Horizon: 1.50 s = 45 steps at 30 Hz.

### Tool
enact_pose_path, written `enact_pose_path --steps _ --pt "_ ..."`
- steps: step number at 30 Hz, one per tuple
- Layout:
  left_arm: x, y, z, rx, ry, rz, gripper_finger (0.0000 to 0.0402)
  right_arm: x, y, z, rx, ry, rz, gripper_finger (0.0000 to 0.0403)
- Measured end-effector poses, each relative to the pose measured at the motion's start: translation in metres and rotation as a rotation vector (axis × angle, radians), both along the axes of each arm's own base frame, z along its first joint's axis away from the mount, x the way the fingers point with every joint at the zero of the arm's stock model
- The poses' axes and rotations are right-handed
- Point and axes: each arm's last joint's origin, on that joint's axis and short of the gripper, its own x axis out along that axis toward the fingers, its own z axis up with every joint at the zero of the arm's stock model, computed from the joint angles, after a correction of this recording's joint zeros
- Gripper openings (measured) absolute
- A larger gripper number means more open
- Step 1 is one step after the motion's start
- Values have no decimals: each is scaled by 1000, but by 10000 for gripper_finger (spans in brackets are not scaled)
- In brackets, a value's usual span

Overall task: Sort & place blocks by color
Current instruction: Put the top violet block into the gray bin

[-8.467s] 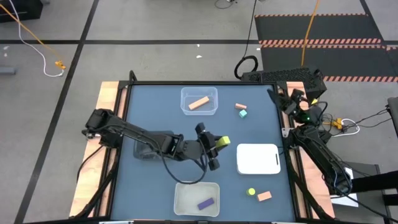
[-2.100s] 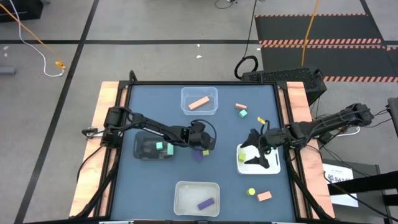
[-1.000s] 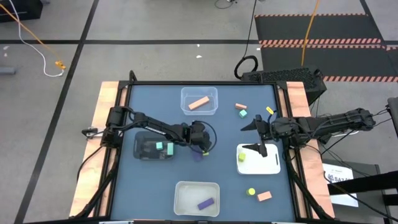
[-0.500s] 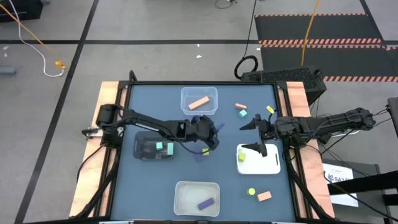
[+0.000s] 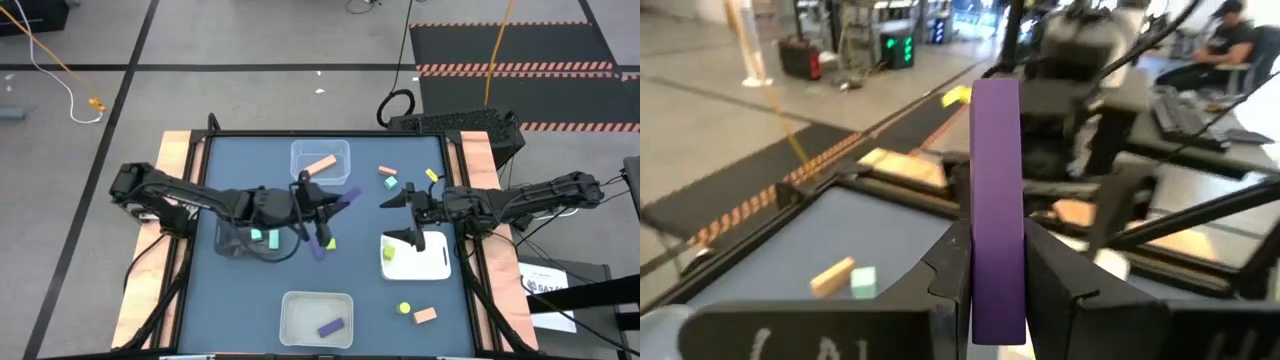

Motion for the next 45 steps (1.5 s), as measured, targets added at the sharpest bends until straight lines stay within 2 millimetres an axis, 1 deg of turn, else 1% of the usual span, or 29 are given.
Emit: enact_pose_path --steps 3,7,10,12,15,18,23,25,28,31,35,37,41,43,45 --pt "-1 -8 0 -6 0 -22 61 0 0 0 1 -4 0 384" --pt "2 -24 -13 -94 44 -81 62 0 0 0 0 -4 0 384" --pt "3 -44 -29 -212 113 -186 62 0 0 0 0 -5 0 384" --pt "4 -59 -38 -263 142 -223 62 0 0 0 0 -4 0 384" --pt "6 -83 -60 -311 208 -249 62 0 0 0 -13 -6 3 384" --pt "7 -104 -82 -394 263 -251 62 0 0 0 -36 -7 8 384" --pt "4 -130 -108 -588 295 -174 62 0 0 0 -80 -10 17 384" --pt "1 -139 -112 -635 304 -162 62 0 0 0 -101 -11 21 384" --pt "-7 -149 -110 -698 303 -142 62 0 0 0 -128 -8 27 384" --pt "-16 -161 -114 -764 340 -128 63 0 0 -2 -152 9 33 384" --pt "-29 -176 -118 -894 379 -84 63 -1 0 -5 -164 38 37 384" --pt "-34 -180 -120 -917 407 -63 63 -1 0 -6 -165 49 38 384" --pt "-34 -180 -121 -928 408 -49 67 -2 0 -7 -182 59 43 384" --pt "-34 -178 -121 -929 410 -43 79 -2 0 -7 -184 62 43 384" --pt "-33 -176 -122 -923 414 -38 99 -2 0 -7 -188 63 45 384"
